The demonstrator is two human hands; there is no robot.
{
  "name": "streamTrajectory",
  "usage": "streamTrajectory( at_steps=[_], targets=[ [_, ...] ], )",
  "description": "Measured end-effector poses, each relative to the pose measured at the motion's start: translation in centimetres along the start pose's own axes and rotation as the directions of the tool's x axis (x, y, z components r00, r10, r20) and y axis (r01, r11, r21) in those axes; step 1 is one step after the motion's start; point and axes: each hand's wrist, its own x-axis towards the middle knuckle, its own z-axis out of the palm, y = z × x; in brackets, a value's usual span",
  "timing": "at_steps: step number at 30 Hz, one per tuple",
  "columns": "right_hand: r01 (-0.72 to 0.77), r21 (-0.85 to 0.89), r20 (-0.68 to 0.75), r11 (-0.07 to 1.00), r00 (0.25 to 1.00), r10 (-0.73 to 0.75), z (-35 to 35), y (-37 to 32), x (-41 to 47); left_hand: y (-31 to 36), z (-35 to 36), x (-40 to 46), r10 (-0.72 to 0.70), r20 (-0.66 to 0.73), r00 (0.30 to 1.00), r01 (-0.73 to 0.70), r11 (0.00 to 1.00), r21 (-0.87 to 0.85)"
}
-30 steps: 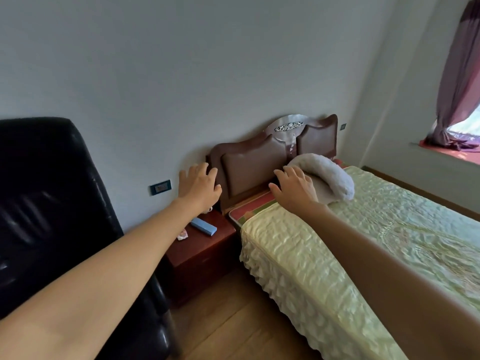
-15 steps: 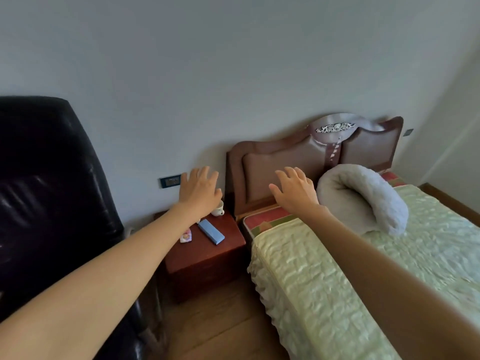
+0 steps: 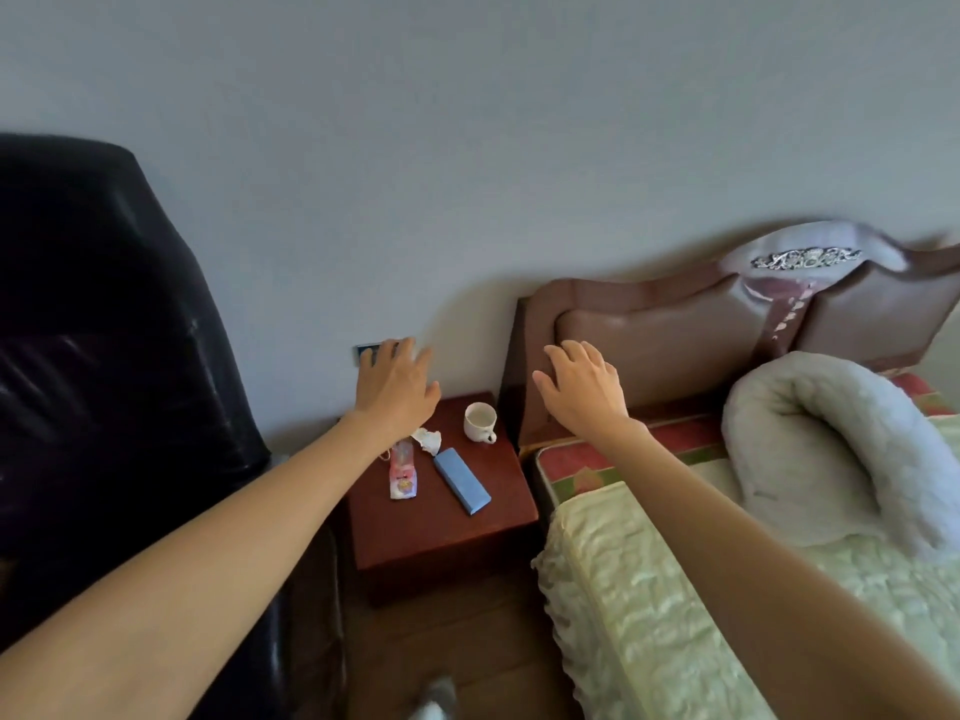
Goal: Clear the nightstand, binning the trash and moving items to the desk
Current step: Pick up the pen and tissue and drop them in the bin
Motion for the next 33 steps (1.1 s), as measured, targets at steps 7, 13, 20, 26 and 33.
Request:
streamTrajectory(
  at_steps=[7,13,20,26,33],
  targets=[
    [0.036,0.039,0.093,0.999,0.995,-0.039,4.8,-1.6,6.8,-3.7,4.0,4.0,-0.063,0.085,0.994,0.064,0.998,-0.013],
    [0.111,0.024,0.185,0.994,0.976,-0.113,9.3,-2.2,12.4,-6.0,8.2,6.5,-0.201,0.159,0.967,0.205,0.979,-0.01],
    [0.198,0.09,0.299,0.976,0.93,-0.216,15.6,-1.6,18.1,-6.7,13.0,9.7,-0.341,0.24,0.909,0.344,0.938,0.032],
    [0.243,0.102,0.434,0.965,0.862,-0.263,20.7,-1.2,20.5,-6.7,17.8,10.3,-0.429,0.338,0.838,0.445,0.895,0.033],
    [0.265,0.14,0.505,0.954,0.81,-0.299,27.3,-1.6,20.5,-8.1,24.1,9.6,-0.474,0.428,0.77,0.508,0.861,0.04]
  ],
)
